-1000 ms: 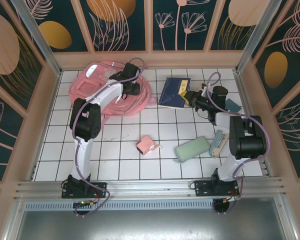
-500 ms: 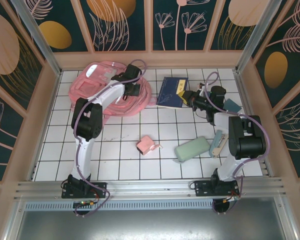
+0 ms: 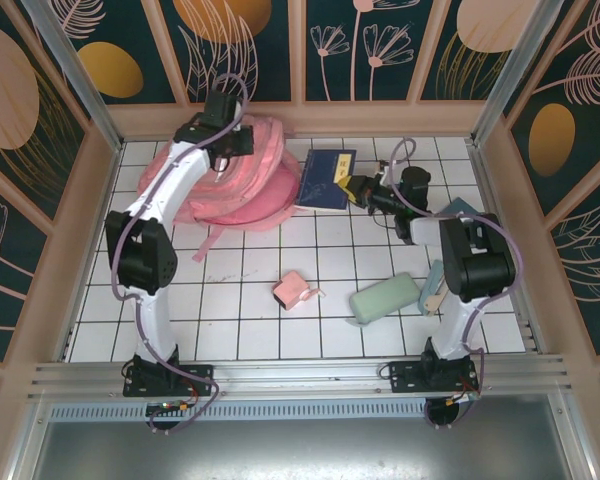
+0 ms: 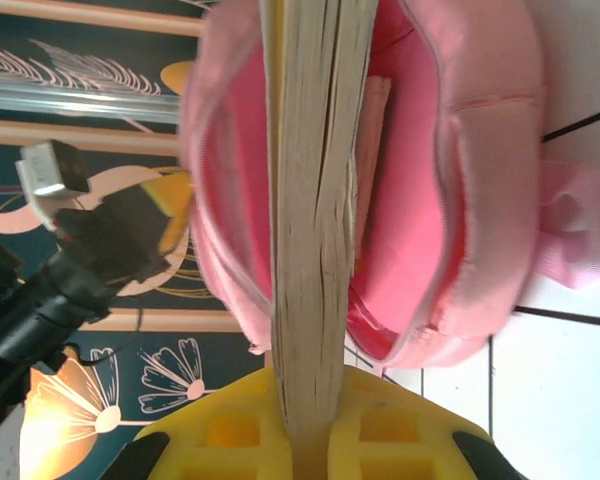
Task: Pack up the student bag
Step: Place the book in the student bag.
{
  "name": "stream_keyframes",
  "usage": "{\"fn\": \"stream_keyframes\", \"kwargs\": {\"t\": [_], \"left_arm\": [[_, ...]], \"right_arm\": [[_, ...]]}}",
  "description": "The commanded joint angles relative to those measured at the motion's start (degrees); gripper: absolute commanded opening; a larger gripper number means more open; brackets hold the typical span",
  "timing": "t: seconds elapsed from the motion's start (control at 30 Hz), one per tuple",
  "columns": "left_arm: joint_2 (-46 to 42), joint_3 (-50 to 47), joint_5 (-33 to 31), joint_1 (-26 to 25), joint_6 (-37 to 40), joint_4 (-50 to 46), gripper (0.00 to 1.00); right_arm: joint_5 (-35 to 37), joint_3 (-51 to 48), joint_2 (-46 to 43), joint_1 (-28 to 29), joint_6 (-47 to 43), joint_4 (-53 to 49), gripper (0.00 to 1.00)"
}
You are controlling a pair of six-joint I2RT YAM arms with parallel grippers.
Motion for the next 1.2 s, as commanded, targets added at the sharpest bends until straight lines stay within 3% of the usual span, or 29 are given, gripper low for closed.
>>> {"fn": "stream_keyframes", "kwargs": {"t": [0.0,0.27,0.47,0.77,0.87,1.0,1.07,1.17], "left_arm": [[-5.3,2.7,11.5,1.3,-5.1,7.4,0.00],[-6.0,1.9,26.5,7.6,-14.6,13.8,0.00],[-5.6,1.8,28.3,8.2,-16.3,15.0,0.00],[-5.2,-0.3,30.5,8.3,-18.6,16.8,0.00],[-5.2,-0.9,31.4,8.2,-19.0,17.3,0.00],[-5.3,-1.7,31.8,8.3,-19.2,17.8,0.00],[-5.2,-2.0,31.6,8.2,-19.1,17.6,0.00],[-5.0,-2.2,31.4,8.2,-18.5,17.0,0.00]], "right_arm": [[2.0,5.7,3.2,3.3,1.7,7.4,0.00],[8.7,18.3,13.1,10.9,-0.1,2.9,0.00],[13.1,29.8,22.9,14.7,3.3,1.1,0.00],[17.5,52.7,37.1,18.8,4.4,-11.1,0.00],[18.9,61.7,41.6,19.9,2.8,-18.8,0.00],[20.9,81.1,49.4,22.7,-3.2,-38.3,0.01],[19.8,87.2,52.6,23.2,-3.8,-41.6,0.09],[18.8,84.8,51.8,23.2,-3.6,-41.8,0.31]]}}
